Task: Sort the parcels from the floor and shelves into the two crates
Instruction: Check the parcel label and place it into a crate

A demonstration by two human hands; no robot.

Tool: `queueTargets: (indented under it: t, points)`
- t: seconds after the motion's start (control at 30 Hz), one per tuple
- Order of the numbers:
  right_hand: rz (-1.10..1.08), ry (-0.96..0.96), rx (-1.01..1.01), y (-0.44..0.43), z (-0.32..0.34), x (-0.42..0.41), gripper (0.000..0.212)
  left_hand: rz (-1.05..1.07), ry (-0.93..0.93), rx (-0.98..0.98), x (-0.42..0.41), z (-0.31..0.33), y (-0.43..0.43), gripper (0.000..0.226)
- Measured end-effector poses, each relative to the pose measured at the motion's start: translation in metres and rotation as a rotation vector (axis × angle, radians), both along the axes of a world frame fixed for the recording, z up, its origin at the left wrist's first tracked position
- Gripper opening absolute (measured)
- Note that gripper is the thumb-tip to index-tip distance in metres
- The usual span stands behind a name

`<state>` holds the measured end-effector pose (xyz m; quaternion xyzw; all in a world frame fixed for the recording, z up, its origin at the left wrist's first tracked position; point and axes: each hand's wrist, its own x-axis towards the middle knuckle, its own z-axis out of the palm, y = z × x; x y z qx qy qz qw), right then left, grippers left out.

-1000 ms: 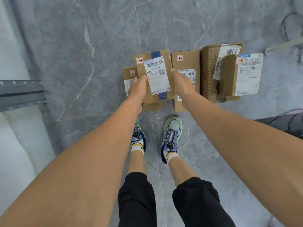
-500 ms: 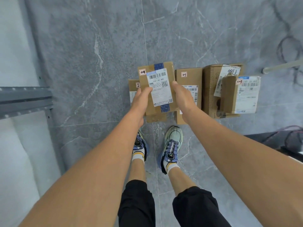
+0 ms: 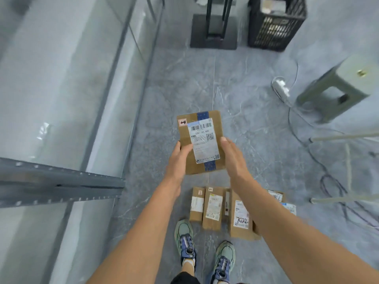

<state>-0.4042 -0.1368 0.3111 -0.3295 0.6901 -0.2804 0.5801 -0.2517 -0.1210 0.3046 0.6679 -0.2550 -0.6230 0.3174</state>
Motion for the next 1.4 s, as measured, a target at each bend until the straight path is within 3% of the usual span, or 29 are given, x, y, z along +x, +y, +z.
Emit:
queueTargets:
  t: [0.07, 0.13, 0.23, 0.33, 0.6, 0.67, 0.83, 1.0, 1.07, 1.13, 1.4]
  points:
    - [0.014, -0.018, -0.075, -0.015, 0.054, 0.015, 0.047, 0.02, -0.01, -0.076, 0.016, 0.051, -0.013, 0.047]
    - [0.045, -0.038, -0.145, -0.027, 0.101, 0.028, 0.039, 0.053, -0.029, -0.149, 0.03, 0.105, -0.023, 0.047]
    - [0.075, -0.07, -0.253, -0.04, 0.17, 0.048, 0.024, 0.089, -0.058, -0.251, 0.05, 0.182, -0.029, 0.017]
    - [0.11, -0.115, -0.339, -0.049, 0.228, 0.066, 0.025, 0.107, -0.1, -0.332, 0.068, 0.253, -0.026, 0.025]
    - [0.297, -0.239, -0.593, -0.041, 0.349, 0.097, 0.045, 0.239, -0.266, -0.551, 0.086, 0.388, 0.011, 0.02]
    - [0.358, -0.266, -0.632, -0.031, 0.376, 0.097, 0.039, 0.29, -0.294, -0.602, 0.082, 0.417, 0.03, 0.021]
    - [0.496, -0.353, -0.715, 0.005, 0.434, 0.101, 0.03, 0.409, -0.4, -0.684, 0.076, 0.468, 0.086, 0.026]
    - [0.655, -0.452, -0.777, 0.052, 0.47, 0.122, 0.045, 0.563, -0.478, -0.685, 0.071, 0.51, 0.158, 0.051]
    - [0.726, -0.492, -0.791, 0.076, 0.485, 0.131, 0.05, 0.627, -0.522, -0.708, 0.072, 0.524, 0.19, 0.044]
    - [0.802, -0.518, -0.804, 0.101, 0.497, 0.142, 0.041, 0.686, -0.561, -0.719, 0.074, 0.537, 0.222, 0.03]
    - [1.029, -0.67, -0.799, 0.223, 0.532, 0.199, 0.037, 0.942, -0.674, -0.697, 0.084, 0.57, 0.366, 0.033]
